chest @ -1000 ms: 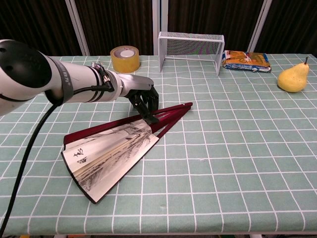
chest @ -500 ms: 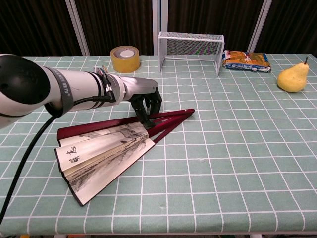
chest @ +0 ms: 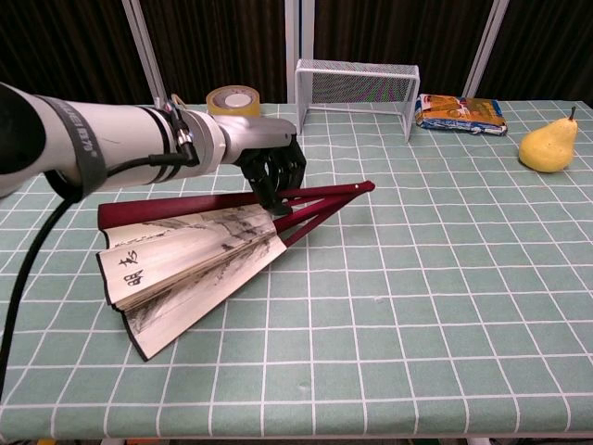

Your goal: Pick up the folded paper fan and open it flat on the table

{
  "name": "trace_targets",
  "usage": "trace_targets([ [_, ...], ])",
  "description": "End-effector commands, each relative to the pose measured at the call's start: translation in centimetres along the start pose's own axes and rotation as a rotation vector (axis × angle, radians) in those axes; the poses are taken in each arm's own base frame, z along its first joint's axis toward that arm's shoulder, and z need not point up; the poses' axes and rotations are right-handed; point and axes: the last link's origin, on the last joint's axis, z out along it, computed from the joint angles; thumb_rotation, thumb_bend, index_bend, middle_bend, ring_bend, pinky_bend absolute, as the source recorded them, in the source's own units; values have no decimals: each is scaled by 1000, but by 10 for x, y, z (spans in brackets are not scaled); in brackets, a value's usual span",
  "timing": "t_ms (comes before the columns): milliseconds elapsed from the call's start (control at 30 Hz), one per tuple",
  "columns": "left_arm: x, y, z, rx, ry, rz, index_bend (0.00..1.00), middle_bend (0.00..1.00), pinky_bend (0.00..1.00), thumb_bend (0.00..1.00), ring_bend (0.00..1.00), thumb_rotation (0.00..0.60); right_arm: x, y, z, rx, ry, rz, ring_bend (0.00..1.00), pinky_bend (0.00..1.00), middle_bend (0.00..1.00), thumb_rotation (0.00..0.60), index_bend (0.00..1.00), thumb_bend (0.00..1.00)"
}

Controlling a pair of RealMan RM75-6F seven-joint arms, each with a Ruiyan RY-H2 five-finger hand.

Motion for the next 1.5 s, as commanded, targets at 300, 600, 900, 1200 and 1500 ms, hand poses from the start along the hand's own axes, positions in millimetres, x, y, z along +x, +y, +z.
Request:
trace_targets([
  [300, 65, -16, -53, -56, 231, -201, 687, 658, 499, 336, 526, 600, -5, -14, 13, 87, -62, 20, 0, 0, 108, 600, 113, 272],
  [600, 97, -41, -92, -116, 412, -448, 686, 660, 554, 339, 528, 600, -18, -47, 43, 185, -248, 115, 0, 0, 109, 600, 112, 272],
  [900, 96, -41, -109, -245, 490, -508, 686, 661, 554, 350, 528, 600, -37, -110, 105, 299, -466, 305, 0, 0, 114, 600, 113, 284],
  [1200, 91, -36, -115, -310, 509, -508, 683, 662, 553, 349, 528, 600, -66, -179, 154, 352, -606, 379, 0, 0, 121, 600, 113, 327],
  [1500, 93, -25, -126, -365, 541, -519, 682, 660, 553, 349, 529, 600, -94, -224, 167, 360, -706, 445, 0, 0, 140, 600, 117, 327],
])
